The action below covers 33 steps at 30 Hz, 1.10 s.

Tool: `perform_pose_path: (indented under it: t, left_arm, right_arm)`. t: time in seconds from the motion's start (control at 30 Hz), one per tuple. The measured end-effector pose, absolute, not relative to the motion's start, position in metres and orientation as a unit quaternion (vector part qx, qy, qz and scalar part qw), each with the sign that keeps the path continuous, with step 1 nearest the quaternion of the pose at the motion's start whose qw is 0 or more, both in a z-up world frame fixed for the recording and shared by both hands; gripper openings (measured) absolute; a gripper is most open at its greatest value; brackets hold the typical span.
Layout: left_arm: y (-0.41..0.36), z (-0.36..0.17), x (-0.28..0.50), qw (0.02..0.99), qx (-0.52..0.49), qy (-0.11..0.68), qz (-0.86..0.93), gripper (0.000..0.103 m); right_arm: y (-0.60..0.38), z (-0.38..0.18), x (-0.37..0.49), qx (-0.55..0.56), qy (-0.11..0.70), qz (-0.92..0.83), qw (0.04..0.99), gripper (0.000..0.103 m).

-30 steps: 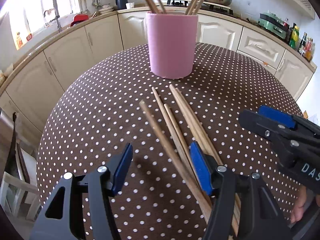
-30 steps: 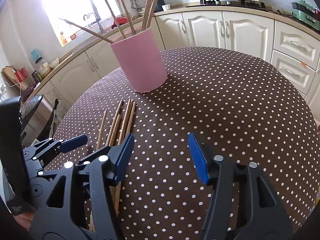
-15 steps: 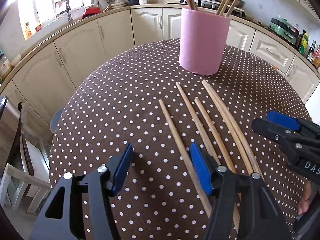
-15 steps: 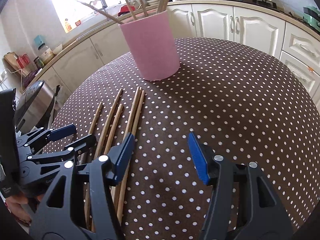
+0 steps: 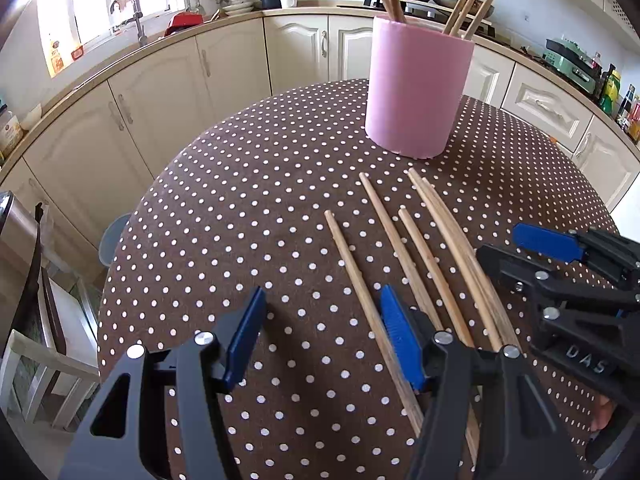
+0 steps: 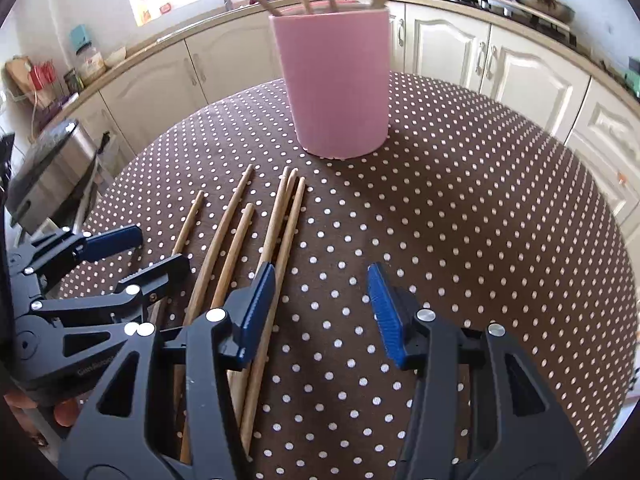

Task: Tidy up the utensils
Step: 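Close the left tool on a chopstick while the right tool grasps another, then lift the left tool's chopstick upright into the pink cup while the right tool inserts its own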

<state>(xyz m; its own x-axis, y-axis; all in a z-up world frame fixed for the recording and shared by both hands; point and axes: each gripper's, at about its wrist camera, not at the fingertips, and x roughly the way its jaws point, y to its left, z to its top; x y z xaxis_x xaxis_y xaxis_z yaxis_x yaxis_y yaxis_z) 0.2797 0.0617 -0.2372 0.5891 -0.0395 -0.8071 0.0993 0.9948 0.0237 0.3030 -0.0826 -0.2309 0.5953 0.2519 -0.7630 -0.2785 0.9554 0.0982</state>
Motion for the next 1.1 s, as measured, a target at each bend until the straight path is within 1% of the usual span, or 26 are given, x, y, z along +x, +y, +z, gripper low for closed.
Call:
perform_pose_path:
  t: [0.13, 0.17, 0.2, 0.23, 0.27, 0.3, 0.33, 0.37, 0.4, 0.43, 0.47, 0.5, 0.6, 0.67, 0.83, 1.1]
  left_arm:
    - [0.062, -0.238, 0.283, 0.891, 0.032, 0.451, -0.038, 0.06]
    - [0.062, -0.238, 0.285, 0.891, 0.033, 0.452, -0.037, 0.06]
    - [0.062, -0.238, 0.287, 0.891, 0.032, 0.452, -0.036, 0.059]
    - [0.062, -0.238, 0.288, 0.89, 0.032, 0.453, -0.035, 0.058]
    - [0.062, -0.238, 0.29, 0.891, 0.032, 0.452, -0.034, 0.054]
    - [0.063, -0.237, 0.292, 0.891, 0.033, 0.452, -0.033, 0.049]
    - [0.063, -0.237, 0.293, 0.891, 0.032, 0.452, -0.033, 0.046]
    - [0.064, -0.236, 0.295, 0.89, 0.031, 0.453, -0.032, 0.04]
    - [0.065, -0.236, 0.297, 0.89, 0.031, 0.453, -0.031, 0.032]
    - [0.065, -0.235, 0.299, 0.89, 0.03, 0.455, -0.032, 0.027]
    - [0.065, -0.235, 0.301, 0.889, 0.029, 0.456, -0.032, 0.017]
    - [0.065, -0.235, 0.303, 0.888, 0.027, 0.457, -0.034, 0.013]
    - [0.068, -0.235, 0.306, 0.888, 0.019, 0.458, -0.034, 0.007]
    - [0.069, -0.235, 0.307, 0.888, 0.009, 0.459, -0.038, 0.006]
    - [0.068, -0.22, 0.304, 0.894, -0.003, 0.445, -0.054, 0.006]
    - [0.062, -0.165, 0.286, 0.916, -0.014, 0.392, -0.079, 0.006]
  right_arm:
    - [-0.069, -0.231, 0.309, -0.038, 0.429, 0.145, 0.891, 0.046]
    - [-0.063, -0.231, 0.311, -0.044, 0.434, 0.147, 0.888, 0.042]
    - [-0.057, -0.231, 0.311, -0.054, 0.437, 0.142, 0.887, 0.037]
    - [-0.051, -0.232, 0.313, -0.071, 0.434, 0.135, 0.888, 0.036]
    - [-0.046, -0.231, 0.315, -0.081, 0.433, 0.133, 0.888, 0.033]
    - [-0.044, -0.23, 0.317, -0.081, 0.435, 0.135, 0.887, 0.027]
    - [-0.043, -0.229, 0.319, -0.08, 0.437, 0.136, 0.886, 0.024]
    - [-0.041, -0.229, 0.321, -0.082, 0.438, 0.137, 0.885, 0.021]
    - [-0.038, -0.229, 0.323, -0.085, 0.44, 0.138, 0.884, 0.017]
    - [-0.038, -0.229, 0.325, -0.086, 0.441, 0.139, 0.883, 0.015]
    - [-0.038, -0.229, 0.326, -0.085, 0.442, 0.14, 0.882, 0.011]
    - [-0.037, -0.228, 0.33, -0.081, 0.445, 0.142, 0.88, 0.01]
    - [-0.039, -0.227, 0.339, -0.064, 0.453, 0.15, 0.876, 0.006]
    - [-0.047, -0.227, 0.34, -0.049, 0.455, 0.156, 0.875, 0.006]
    - [-0.069, -0.217, 0.335, -0.011, 0.449, 0.167, 0.878, 0.006]
    - [-0.103, -0.169, 0.315, 0.032, 0.4, 0.184, 0.897, 0.006]
